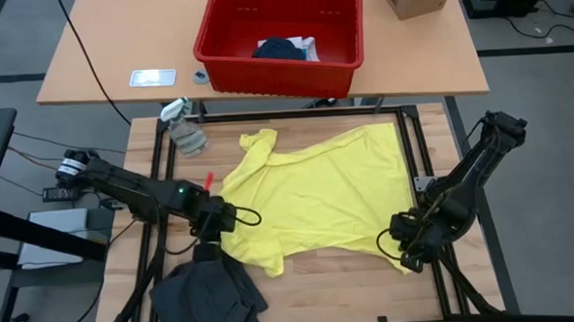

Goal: Fold Laundry from Bin
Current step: Fold the yellow shirt

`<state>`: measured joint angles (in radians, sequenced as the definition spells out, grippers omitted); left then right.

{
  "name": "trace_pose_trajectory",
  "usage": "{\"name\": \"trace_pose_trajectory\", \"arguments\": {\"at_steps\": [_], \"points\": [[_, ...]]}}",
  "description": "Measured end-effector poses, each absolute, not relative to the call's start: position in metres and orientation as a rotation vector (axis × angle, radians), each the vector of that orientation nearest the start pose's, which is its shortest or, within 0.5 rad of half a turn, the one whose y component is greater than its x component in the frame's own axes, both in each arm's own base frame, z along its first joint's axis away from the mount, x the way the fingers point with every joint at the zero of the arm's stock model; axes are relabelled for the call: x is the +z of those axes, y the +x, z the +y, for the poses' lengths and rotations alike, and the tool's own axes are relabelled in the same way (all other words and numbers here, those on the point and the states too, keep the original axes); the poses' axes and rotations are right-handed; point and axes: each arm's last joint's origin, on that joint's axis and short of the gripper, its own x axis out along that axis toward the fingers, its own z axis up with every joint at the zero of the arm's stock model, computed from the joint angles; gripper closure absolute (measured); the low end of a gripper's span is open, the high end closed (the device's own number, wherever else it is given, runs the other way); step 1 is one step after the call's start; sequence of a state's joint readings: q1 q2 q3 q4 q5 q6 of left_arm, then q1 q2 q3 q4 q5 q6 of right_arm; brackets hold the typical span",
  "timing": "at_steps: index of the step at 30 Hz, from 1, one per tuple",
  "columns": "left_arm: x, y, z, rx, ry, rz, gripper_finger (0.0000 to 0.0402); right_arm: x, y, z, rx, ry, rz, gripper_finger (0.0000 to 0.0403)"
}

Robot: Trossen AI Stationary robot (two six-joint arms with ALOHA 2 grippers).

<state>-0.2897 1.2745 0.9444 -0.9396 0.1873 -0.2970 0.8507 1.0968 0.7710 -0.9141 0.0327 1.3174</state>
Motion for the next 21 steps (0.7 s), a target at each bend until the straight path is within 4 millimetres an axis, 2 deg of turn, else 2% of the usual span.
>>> {"name": "trace_pose_trajectory", "arguments": {"at_steps": [5, 10, 13, 17, 19, 21], "points": [[0.224, 0.208, -0.063, -0.187, -0.196, 1.359, 0.0401, 0.195, 0.122, 0.153, -0.055, 0.648, 1.355, 0.0293], [0.223, 0.209, -0.063, -0.171, -0.184, 1.348, 0.0401, 0.170, 0.117, 0.159, -0.107, 0.566, 1.419, 0.0206], [0.223, 0.209, -0.063, -0.166, -0.180, 1.351, 0.0401, 0.156, 0.118, 0.164, -0.092, 0.534, 1.436, 0.0171], [0.223, 0.209, -0.063, -0.149, -0.188, 1.351, 0.0401, 0.138, 0.122, 0.171, -0.044, 0.535, 1.462, 0.0166], [0.223, 0.209, -0.062, -0.125, -0.205, 1.352, 0.0401, 0.132, 0.123, 0.173, -0.053, 0.522, 1.479, 0.0178], [0.223, 0.209, -0.062, -0.111, -0.225, 1.347, 0.0401, 0.129, 0.124, 0.174, -0.067, 0.509, 1.493, 0.0206]]}}
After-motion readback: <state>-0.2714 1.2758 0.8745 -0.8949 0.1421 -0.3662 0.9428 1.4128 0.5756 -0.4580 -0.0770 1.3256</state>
